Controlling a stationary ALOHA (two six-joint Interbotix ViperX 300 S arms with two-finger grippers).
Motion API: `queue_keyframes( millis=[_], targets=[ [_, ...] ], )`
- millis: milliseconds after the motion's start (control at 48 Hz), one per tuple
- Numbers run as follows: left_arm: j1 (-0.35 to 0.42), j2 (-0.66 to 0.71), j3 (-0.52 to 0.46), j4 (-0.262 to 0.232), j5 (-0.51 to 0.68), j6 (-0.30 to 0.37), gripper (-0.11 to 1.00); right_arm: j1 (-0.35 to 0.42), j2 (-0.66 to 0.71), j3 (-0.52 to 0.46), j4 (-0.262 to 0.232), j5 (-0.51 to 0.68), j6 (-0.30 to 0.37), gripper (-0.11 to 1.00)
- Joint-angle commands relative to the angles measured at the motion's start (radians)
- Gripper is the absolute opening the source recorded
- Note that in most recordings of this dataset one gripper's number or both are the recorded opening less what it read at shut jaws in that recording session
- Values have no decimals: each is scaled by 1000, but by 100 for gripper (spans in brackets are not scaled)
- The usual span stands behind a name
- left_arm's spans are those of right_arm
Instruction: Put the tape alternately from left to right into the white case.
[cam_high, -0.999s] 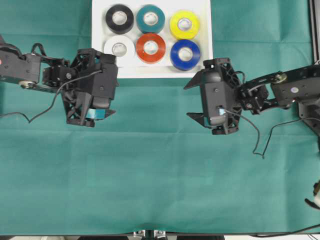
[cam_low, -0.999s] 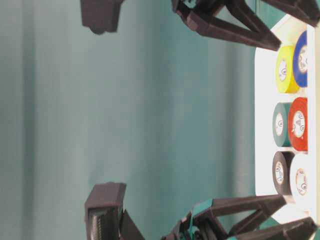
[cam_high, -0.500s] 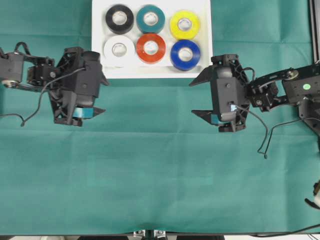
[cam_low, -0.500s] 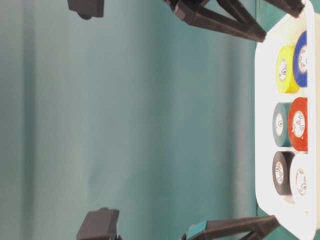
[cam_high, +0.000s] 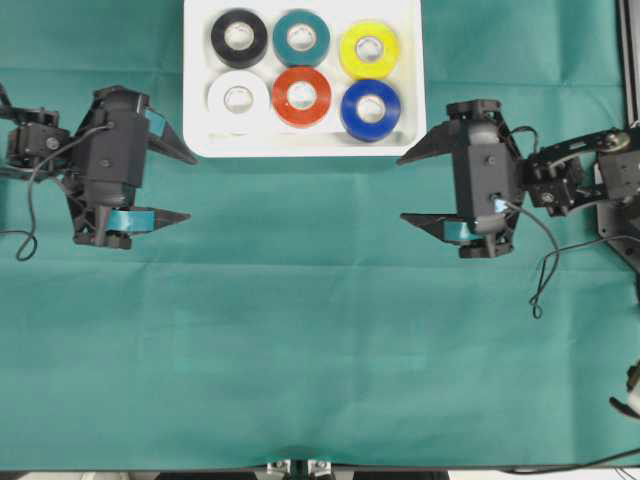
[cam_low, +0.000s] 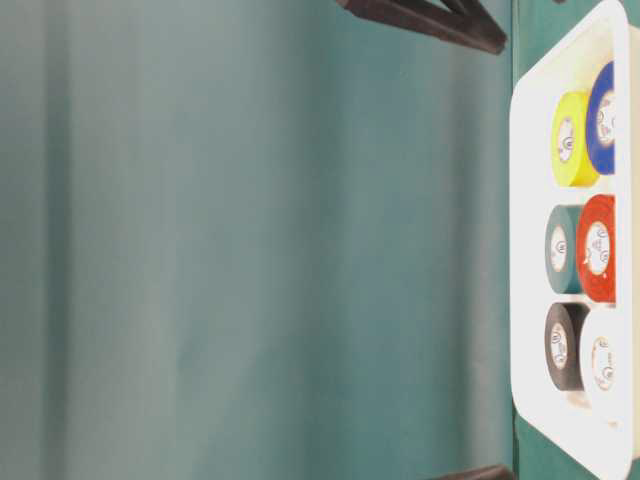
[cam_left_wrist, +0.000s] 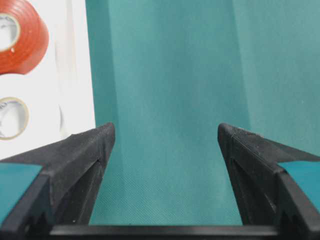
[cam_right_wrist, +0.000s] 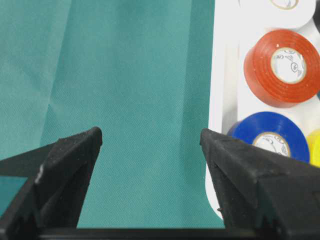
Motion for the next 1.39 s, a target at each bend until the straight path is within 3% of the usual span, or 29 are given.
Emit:
queue_keyframes(
  millis=[0, 500, 1145, 1374],
  targets=[
    [-3, -35, 5, -3, -12, -2, 87, -2, -35, 2, -2, -5, 3, 86],
    [-3, -156, 98, -3, -94, -2, 87, -2, -196, 94, 0, -12, 6, 86],
    [3, -244, 178, -3, -153, -2, 87, -43, -532, 285, 6, -58, 12, 86],
    [11, -276, 201, -3, -170, 0, 87, -51, -617, 339, 8, -63, 57, 86]
  ],
)
